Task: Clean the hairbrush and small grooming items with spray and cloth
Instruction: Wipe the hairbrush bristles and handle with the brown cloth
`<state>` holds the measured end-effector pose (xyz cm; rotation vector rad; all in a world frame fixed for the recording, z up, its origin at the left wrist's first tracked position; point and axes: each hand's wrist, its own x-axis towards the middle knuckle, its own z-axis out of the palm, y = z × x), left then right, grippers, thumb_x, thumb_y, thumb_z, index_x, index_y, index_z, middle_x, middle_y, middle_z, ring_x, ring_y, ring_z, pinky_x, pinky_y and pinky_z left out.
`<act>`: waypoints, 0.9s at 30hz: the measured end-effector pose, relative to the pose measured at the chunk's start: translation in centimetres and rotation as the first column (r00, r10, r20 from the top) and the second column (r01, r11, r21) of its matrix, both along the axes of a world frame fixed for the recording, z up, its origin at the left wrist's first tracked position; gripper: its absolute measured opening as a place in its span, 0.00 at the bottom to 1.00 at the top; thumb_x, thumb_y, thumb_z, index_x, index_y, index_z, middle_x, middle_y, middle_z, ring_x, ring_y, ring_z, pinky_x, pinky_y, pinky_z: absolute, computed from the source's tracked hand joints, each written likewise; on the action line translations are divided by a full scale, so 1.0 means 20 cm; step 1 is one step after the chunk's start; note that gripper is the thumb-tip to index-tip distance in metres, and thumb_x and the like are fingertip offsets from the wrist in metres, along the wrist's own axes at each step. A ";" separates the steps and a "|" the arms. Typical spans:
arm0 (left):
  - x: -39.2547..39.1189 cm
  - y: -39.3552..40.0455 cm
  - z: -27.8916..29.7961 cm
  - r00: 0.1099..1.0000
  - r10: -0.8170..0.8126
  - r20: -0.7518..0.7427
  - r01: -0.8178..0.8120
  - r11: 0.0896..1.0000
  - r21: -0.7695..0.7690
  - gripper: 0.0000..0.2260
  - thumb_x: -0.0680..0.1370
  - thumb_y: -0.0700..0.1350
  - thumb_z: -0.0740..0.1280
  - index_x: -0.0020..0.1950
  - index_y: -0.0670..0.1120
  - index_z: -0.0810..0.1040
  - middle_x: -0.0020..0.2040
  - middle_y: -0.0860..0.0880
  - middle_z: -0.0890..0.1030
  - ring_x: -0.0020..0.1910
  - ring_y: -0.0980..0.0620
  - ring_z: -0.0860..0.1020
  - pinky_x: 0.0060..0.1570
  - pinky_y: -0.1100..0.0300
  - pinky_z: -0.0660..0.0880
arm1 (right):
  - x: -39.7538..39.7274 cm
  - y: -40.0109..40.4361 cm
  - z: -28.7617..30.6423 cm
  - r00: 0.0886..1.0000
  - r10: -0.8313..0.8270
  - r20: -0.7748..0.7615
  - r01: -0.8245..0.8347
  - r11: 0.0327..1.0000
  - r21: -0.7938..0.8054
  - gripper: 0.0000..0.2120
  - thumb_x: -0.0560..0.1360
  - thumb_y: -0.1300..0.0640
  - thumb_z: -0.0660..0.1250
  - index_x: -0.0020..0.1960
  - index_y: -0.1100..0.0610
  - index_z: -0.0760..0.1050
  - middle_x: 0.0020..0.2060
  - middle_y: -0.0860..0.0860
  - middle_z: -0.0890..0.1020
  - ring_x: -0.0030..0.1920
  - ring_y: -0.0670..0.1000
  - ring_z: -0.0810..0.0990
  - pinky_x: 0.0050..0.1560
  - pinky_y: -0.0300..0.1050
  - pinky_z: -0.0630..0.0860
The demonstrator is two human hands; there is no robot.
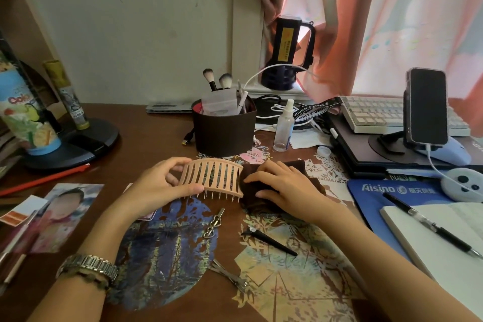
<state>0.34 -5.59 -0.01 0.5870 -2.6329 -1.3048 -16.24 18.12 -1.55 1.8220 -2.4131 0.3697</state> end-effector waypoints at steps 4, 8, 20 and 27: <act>0.00 0.00 -0.02 1.000 0.005 -0.003 -0.005 0.998 -0.056 0.36 0.60 0.66 0.71 0.66 0.57 0.69 0.55 0.58 0.73 0.46 0.56 0.78 0.43 0.62 0.76 | 0.01 0.01 -0.02 0.999 0.015 0.032 -0.012 0.996 -0.084 0.12 0.78 0.49 0.60 0.61 0.42 0.70 0.53 0.43 0.71 0.50 0.40 0.65 0.46 0.39 0.67; 0.00 0.00 -0.02 1.000 0.005 0.005 -0.004 0.997 -0.077 0.33 0.62 0.62 0.70 0.66 0.56 0.69 0.56 0.57 0.74 0.46 0.56 0.78 0.42 0.63 0.75 | 0.02 0.02 -0.01 0.996 0.026 0.082 -0.013 0.986 -0.164 0.10 0.76 0.50 0.62 0.57 0.44 0.74 0.50 0.43 0.72 0.49 0.42 0.69 0.43 0.38 0.70; 0.01 -0.01 0.00 1.000 -0.008 0.004 0.008 0.999 -0.051 0.33 0.61 0.64 0.70 0.64 0.58 0.68 0.56 0.57 0.74 0.46 0.56 0.78 0.44 0.61 0.77 | 0.03 0.03 0.00 0.933 -0.003 0.359 0.112 0.953 -0.283 0.09 0.77 0.49 0.63 0.56 0.40 0.74 0.48 0.35 0.72 0.52 0.41 0.74 0.50 0.44 0.76; 0.00 -0.01 -0.01 1.000 -0.009 0.007 0.009 0.998 -0.056 0.29 0.66 0.58 0.73 0.64 0.59 0.68 0.57 0.57 0.73 0.46 0.55 0.78 0.44 0.61 0.77 | 0.05 0.01 0.03 0.839 0.010 0.544 0.251 0.880 -0.402 0.09 0.76 0.58 0.66 0.54 0.49 0.79 0.47 0.43 0.77 0.51 0.43 0.76 0.54 0.43 0.74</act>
